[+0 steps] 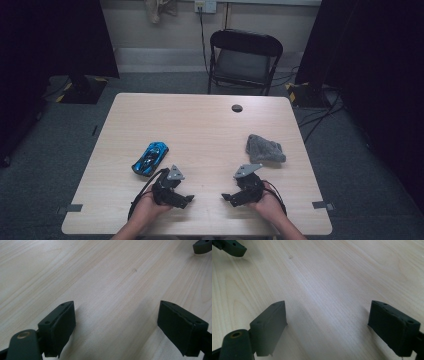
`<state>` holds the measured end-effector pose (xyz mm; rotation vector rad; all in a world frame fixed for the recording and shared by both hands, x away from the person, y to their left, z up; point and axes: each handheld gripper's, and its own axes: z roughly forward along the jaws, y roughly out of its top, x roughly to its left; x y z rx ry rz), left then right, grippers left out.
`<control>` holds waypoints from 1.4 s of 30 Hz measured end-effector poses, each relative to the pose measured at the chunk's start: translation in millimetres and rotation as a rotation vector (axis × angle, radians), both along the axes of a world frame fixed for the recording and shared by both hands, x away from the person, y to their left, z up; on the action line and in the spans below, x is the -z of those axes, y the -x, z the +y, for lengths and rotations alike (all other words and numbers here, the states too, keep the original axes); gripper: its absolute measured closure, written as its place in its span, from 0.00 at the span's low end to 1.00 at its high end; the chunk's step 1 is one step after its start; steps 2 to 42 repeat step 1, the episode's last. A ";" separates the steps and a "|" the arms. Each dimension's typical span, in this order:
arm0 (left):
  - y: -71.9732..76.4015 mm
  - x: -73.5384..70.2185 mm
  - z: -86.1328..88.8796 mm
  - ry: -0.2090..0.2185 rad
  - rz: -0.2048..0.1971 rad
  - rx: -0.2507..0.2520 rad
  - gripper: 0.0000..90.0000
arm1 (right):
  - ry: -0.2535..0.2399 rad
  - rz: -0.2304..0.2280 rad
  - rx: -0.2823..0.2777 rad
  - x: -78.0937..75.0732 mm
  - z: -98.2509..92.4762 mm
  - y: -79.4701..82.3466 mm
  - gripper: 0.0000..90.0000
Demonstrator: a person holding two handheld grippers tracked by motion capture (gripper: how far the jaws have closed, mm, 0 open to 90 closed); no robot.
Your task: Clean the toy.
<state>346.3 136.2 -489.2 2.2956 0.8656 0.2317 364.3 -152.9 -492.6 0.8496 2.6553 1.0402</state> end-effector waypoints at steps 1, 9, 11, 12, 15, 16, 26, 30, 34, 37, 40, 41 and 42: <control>0.5 0.7 0.0 -0.001 -0.009 0.004 0.16 | 0.002 -0.010 -0.006 0.6 0.2 0.5 0.16; 0.5 0.7 0.0 -0.001 -0.009 0.004 0.16 | 0.002 -0.010 -0.006 0.6 0.2 0.5 0.16; 0.5 0.7 0.0 -0.001 -0.009 0.004 0.16 | 0.002 -0.010 -0.006 0.6 0.2 0.5 0.16; 0.5 0.7 0.0 -0.001 -0.009 0.004 0.16 | 0.002 -0.010 -0.006 0.6 0.2 0.5 0.16; 0.5 0.7 0.0 -0.001 -0.009 0.004 0.16 | 0.002 -0.010 -0.006 0.6 0.2 0.5 0.16; 0.5 0.7 0.0 -0.001 -0.009 0.004 0.16 | 0.002 -0.010 -0.006 0.6 0.2 0.5 0.16; 0.5 0.7 0.0 -0.001 -0.009 0.004 0.16 | 0.002 -0.010 -0.006 0.6 0.2 0.5 0.16; 0.5 0.7 0.0 -0.001 -0.009 0.004 0.16 | 0.002 -0.010 -0.006 0.6 0.2 0.5 0.16; 0.5 0.7 0.0 -0.001 -0.009 0.004 0.16 | 0.002 -0.010 -0.006 0.6 0.2 0.5 0.16; 0.5 0.7 0.0 -0.001 -0.009 0.004 0.16 | 0.002 -0.010 -0.006 0.6 0.2 0.5 0.16; 0.5 0.7 0.0 -0.001 -0.009 0.004 0.16 | 0.002 -0.010 -0.006 0.6 0.2 0.5 0.16; 0.5 0.7 0.0 -0.001 -0.009 0.004 0.16 | 0.002 -0.010 -0.006 0.6 0.2 0.5 0.16; 0.5 0.7 0.0 -0.001 -0.009 0.004 0.16 | 0.002 -0.010 -0.006 0.6 0.2 0.5 0.16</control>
